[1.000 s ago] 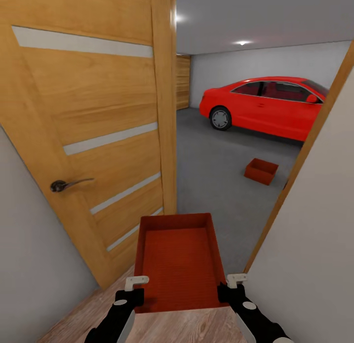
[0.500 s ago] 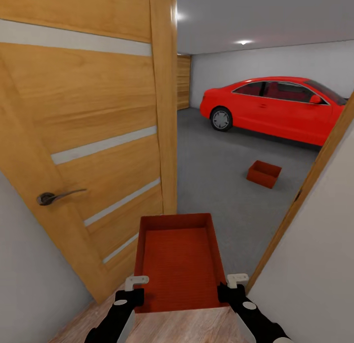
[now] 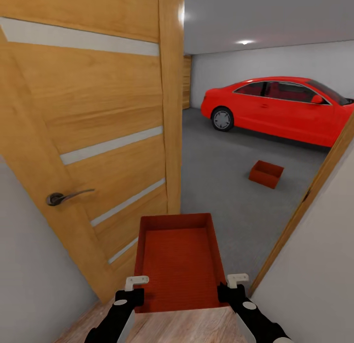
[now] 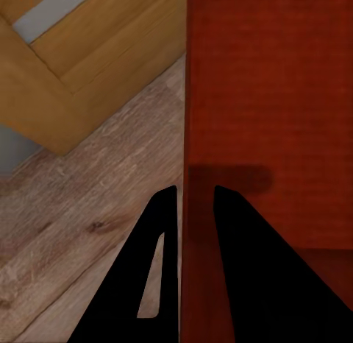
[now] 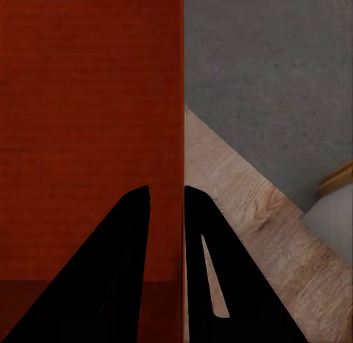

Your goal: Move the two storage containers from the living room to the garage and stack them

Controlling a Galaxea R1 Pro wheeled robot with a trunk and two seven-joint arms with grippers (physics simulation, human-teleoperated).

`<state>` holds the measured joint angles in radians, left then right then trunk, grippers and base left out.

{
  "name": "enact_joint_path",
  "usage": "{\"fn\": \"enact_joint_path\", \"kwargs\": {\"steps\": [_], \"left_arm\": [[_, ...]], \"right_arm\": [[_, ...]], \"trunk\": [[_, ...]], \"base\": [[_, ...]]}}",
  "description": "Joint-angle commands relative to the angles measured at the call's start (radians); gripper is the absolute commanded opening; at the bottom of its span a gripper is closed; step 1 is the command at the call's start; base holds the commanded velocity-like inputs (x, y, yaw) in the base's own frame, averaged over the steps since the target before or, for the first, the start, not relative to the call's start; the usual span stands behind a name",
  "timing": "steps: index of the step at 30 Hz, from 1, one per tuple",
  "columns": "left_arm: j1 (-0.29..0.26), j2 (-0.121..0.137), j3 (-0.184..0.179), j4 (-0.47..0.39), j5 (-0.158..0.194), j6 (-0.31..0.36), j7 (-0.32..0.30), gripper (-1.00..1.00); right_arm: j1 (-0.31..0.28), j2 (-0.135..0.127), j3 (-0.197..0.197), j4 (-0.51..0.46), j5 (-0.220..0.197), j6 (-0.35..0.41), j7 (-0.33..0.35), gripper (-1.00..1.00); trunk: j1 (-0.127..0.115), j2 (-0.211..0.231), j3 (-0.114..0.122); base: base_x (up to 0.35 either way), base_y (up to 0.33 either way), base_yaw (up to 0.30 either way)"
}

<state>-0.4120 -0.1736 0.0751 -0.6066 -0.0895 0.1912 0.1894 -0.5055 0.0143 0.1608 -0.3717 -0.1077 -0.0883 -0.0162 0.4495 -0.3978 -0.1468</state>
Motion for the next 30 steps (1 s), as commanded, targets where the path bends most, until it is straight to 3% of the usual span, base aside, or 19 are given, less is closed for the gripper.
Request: {"fn": "enact_joint_path", "kwargs": {"steps": [1, 17, 30], "left_arm": [[-0.001, -0.001, 0.004, -0.013, -0.023, 0.008, 0.004, -1.0], [-0.001, -0.001, 0.003, -0.013, -0.023, 0.008, 0.004, -1.0], [-0.001, -0.001, 0.003, -0.013, -0.023, 0.008, 0.004, -1.0]], "right_arm": [[-0.001, -0.004, 0.033, 0.004, -0.007, -0.004, 0.0, -1.0], [-0.001, -0.004, 0.034, 0.004, -0.007, -0.004, 0.001, -1.0], [-0.001, -0.004, 0.034, 0.004, -0.007, -0.004, 0.001, -1.0]], "trunk": [[0.001, -0.002, -0.002], [0.001, -0.002, -0.002], [0.001, -0.002, -0.002]], "base": [[0.0, 0.303, 0.0], [0.0, 0.04, -0.01], [0.0, 0.0, -0.27]]}}
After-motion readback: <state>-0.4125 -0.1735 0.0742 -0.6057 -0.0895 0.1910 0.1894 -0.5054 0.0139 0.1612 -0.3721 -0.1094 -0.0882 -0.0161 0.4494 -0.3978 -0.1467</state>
